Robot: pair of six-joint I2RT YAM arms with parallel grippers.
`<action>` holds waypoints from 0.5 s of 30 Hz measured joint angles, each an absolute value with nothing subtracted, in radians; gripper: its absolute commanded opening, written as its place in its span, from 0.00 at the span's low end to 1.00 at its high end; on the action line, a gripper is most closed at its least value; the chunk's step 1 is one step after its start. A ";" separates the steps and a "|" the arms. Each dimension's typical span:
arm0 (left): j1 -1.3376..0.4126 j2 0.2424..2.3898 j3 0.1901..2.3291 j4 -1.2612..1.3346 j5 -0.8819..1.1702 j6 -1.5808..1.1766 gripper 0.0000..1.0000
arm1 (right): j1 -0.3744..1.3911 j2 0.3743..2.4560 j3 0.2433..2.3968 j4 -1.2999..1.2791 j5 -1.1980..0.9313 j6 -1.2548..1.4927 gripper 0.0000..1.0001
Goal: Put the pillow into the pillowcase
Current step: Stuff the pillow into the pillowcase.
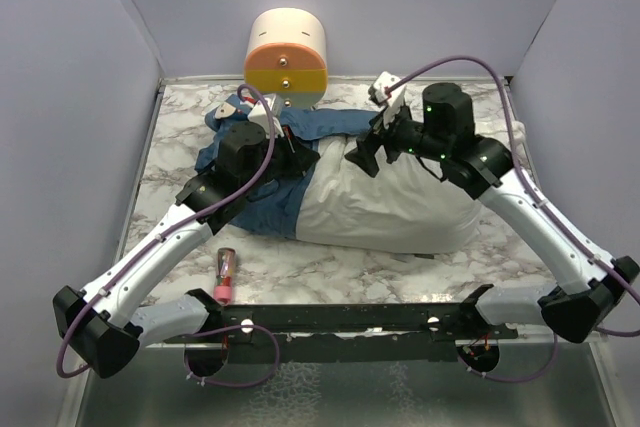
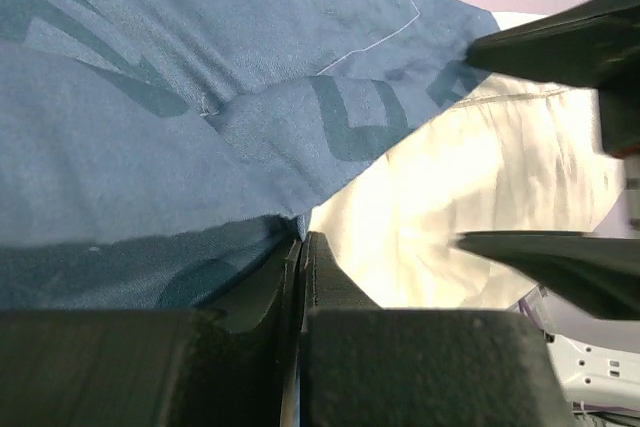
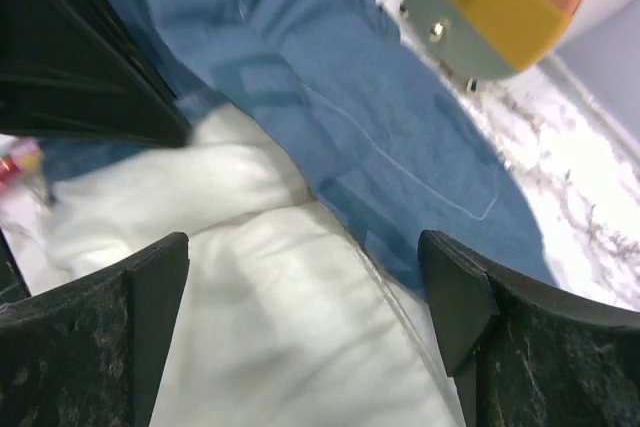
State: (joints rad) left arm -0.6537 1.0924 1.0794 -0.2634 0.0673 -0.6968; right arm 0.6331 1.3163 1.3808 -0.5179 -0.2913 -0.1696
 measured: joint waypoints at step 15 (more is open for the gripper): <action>-0.649 1.110 1.116 -0.264 0.084 -0.696 0.00 | 0.633 1.206 1.452 -0.696 -0.149 -0.054 0.95</action>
